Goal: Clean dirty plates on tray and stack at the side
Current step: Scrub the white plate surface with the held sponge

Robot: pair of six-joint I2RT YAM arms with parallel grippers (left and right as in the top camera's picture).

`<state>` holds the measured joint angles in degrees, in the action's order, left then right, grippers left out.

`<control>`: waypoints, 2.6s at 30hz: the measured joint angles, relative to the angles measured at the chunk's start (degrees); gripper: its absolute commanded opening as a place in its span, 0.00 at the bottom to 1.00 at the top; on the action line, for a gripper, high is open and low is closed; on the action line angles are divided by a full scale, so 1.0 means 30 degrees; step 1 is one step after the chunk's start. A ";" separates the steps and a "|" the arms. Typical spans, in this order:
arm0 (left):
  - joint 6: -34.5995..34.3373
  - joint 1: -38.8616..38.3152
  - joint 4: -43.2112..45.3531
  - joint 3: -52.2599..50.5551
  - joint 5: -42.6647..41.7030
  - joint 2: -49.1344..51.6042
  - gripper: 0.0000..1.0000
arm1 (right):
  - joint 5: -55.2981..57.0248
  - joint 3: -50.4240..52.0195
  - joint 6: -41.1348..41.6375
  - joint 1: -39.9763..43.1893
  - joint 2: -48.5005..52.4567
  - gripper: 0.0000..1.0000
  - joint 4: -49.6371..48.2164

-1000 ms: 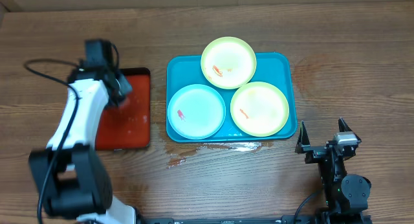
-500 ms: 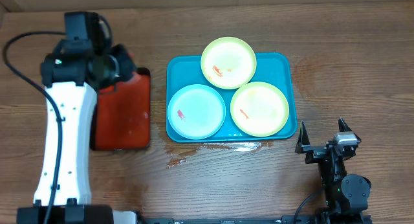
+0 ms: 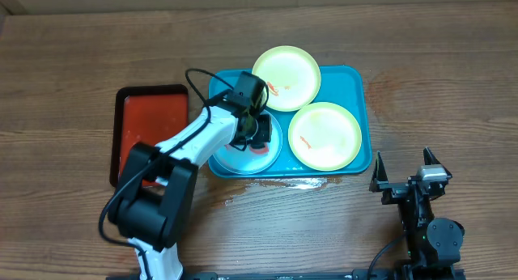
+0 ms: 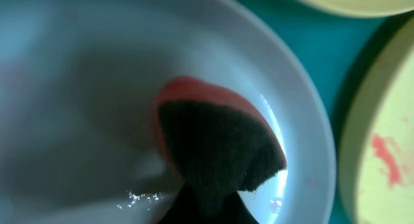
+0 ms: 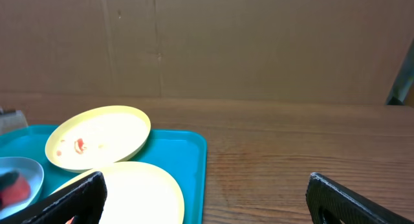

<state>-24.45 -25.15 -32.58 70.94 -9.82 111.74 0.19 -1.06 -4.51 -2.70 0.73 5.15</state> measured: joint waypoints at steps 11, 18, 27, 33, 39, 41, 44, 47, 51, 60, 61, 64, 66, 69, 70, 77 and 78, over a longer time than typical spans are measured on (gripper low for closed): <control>-0.0379 0.1770 -0.4707 0.3701 0.1093 -0.0736 0.67 | 0.0007 0.0000 -0.0007 0.0000 0.0000 1.00 0.0022; -0.0415 0.3300 -0.6200 0.6302 0.1071 -0.4109 0.67 | 0.0007 0.0000 0.0015 -0.0007 0.0000 1.00 0.0007; -0.0219 0.3293 -0.6827 0.4226 0.1647 -0.3424 0.04 | 0.0007 0.0000 0.0000 0.0000 0.0000 1.00 -0.0007; -0.0306 0.3249 -0.4481 0.2346 -0.0692 0.0605 0.04 | 0.0000 0.0000 0.0000 -0.0007 0.0000 1.00 0.0007; 0.0809 0.3133 -0.4160 0.2368 -0.3446 0.1188 0.04 | 0.0000 0.0000 0.0000 0.0000 0.0000 1.00 0.0007; 0.1355 0.3133 -0.4677 0.2812 -0.4510 0.1188 0.04 | 0.0007 0.0000 0.0000 0.0000 0.0000 1.00 0.0000; 0.1872 0.3126 -0.5668 0.3803 -0.5289 0.1188 0.04 | 0.0000 0.0000 0.0000 0.0000 0.0000 1.00 0.0015; 0.2215 0.3126 -0.6397 0.4554 -0.5668 0.1166 0.18 | 0.0007 0.0000 0.0000 0.0000 0.0000 1.00 0.0000; 0.2586 0.3126 -0.6783 0.4736 -0.5843 0.1151 0.18 | 0.0007 0.0000 0.0015 0.0000 0.0000 1.00 0.0000; 0.1566 0.3344 -0.8408 0.4765 -0.2055 0.1151 0.12 | 0.0007 0.0000 0.0007 0.0000 0.0000 1.00 0.0007; 0.1209 0.3439 -0.8575 0.4765 -0.1486 0.1151 0.10 | 0.0007 0.0000 0.0000 0.0000 0.0000 1.00 0.0007; 0.0787 0.3592 -0.8546 0.4765 -0.0918 0.1151 0.07 | 0.0000 0.0000 0.0000 -0.0007 0.0000 1.00 0.0007; 0.0648 0.3490 -0.8349 0.4765 -0.0918 0.1151 0.07 | 0.0000 0.0000 0.0000 0.0000 0.0000 1.00 0.0007; 0.0612 0.2856 -0.8131 0.4765 -0.0925 0.1151 0.07 | 0.0007 0.0000 0.0000 0.0000 0.0000 1.00 0.0000; 0.0583 0.2543 -0.8109 0.4765 -0.0911 0.1151 0.06 | 0.0007 0.0000 0.0000 0.0000 0.0000 1.00 0.0015; -0.0226 0.0357 -0.7949 0.4765 0.1523 0.1151 0.05 | 0.0000 0.0000 0.0007 0.0000 0.0000 1.00 0.0000; -0.0328 0.0277 -0.7956 0.4765 0.1902 0.1151 0.04 | 0.0007 0.0000 0.0007 0.0000 0.0000 1.00 0.0007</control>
<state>-25.43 -24.32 -56.45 85.23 -4.12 115.20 0.21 -1.06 -4.49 -2.70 0.73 5.17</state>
